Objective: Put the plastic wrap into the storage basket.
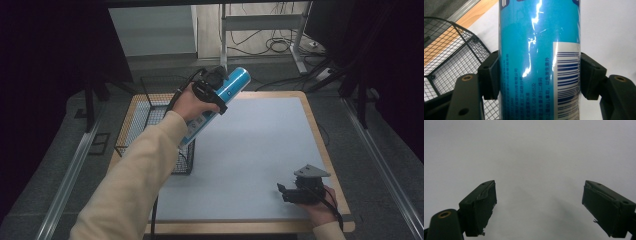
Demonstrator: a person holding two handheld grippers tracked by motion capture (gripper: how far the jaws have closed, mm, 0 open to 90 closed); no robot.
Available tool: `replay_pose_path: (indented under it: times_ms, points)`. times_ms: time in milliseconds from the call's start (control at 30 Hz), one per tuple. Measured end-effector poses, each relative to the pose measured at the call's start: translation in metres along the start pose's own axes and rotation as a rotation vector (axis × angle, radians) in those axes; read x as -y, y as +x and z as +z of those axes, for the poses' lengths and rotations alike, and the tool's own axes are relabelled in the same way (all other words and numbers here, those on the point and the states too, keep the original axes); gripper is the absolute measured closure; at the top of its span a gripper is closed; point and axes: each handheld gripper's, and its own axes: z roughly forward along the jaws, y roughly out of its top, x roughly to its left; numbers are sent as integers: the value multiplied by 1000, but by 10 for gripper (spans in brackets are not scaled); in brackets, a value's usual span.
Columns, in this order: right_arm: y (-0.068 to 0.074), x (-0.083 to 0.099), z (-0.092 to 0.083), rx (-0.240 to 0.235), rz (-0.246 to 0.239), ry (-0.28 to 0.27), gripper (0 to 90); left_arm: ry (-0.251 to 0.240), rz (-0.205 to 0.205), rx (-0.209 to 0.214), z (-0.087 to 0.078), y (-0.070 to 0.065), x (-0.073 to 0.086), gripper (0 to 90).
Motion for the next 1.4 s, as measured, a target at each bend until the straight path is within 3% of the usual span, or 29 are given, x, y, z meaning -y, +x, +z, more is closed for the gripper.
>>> replay_pose_path:
  times_ms: [567,800,900,967,1400]
  points:
    - [-1,-1,-4,4,-5,-37,136,4,-43,-22,10,34,-7,314]
    - [-2,-2,-4,0,-5,-44,136,45,-48,-30,30,51,-7,314]
    - [-2,-2,-4,0,-6,-44,136,41,-65,-28,34,60,-6,314]
    - [-2,-1,-4,0,-7,-43,136,55,-74,-61,38,67,-5,314]
    - [-1,-1,-5,3,-11,-43,136,90,-92,-68,58,81,10,314]
